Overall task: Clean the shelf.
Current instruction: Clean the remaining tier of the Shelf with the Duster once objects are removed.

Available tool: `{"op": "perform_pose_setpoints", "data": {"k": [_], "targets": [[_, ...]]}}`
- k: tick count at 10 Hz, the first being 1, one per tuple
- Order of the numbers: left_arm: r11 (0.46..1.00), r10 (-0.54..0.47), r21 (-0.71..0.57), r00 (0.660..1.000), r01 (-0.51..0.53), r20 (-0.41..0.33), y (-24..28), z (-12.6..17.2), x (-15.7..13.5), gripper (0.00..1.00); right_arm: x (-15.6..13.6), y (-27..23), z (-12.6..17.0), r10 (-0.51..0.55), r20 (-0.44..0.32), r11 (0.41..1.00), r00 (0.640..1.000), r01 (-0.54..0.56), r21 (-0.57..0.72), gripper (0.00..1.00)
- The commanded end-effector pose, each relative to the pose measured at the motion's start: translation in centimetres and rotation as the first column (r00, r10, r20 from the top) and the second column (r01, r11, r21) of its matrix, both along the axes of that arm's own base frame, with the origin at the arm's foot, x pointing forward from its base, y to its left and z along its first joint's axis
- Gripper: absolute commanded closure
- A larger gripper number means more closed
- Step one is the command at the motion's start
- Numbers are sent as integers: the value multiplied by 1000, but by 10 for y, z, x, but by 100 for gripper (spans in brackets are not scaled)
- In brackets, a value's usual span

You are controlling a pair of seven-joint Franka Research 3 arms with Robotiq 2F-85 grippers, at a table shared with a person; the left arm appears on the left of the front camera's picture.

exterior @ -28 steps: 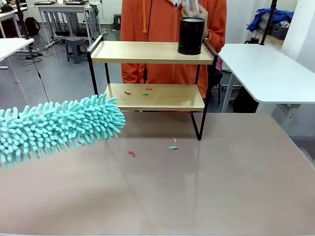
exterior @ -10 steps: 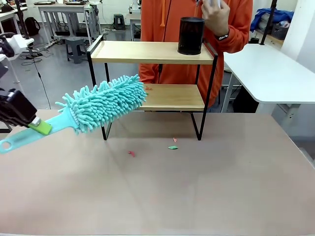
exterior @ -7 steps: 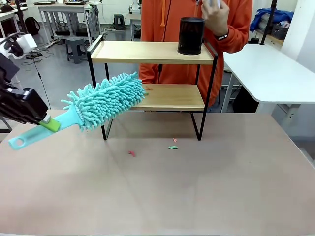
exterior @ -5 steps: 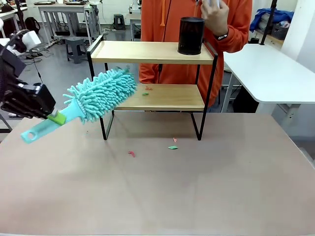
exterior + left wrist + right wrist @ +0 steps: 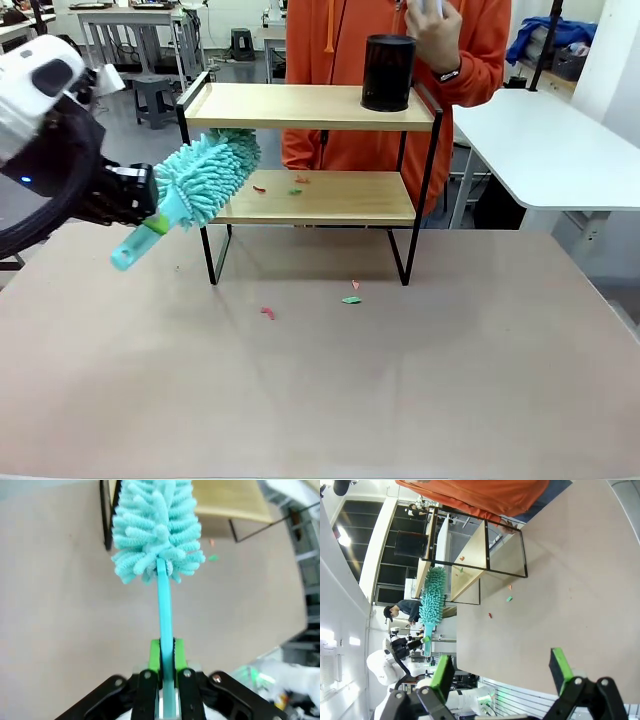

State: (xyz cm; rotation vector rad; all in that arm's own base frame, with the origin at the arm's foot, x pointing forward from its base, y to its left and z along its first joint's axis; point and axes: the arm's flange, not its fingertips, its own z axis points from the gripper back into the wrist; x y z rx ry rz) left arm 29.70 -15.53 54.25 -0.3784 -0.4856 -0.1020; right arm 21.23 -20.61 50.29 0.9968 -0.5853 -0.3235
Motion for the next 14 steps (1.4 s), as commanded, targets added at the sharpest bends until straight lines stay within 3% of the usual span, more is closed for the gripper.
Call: {"op": "perform_pose_setpoints", "data": {"k": [1, 6, 14], "targets": [[999, 34, 29, 999, -34, -11, -13, 0, 25, 88, 2, 1, 1, 8, 32, 1000, 999, -8, 1, 0], [991, 111, 75, 994, -111, -4, -36, -13, 61, 88, 2, 1, 1, 8, 32, 1000, 999, -8, 1, 0], [989, -68, 126, 997, 70, -20, -85, -22, 77, 88, 2, 1, 1, 8, 32, 1000, 999, -8, 1, 0]]}}
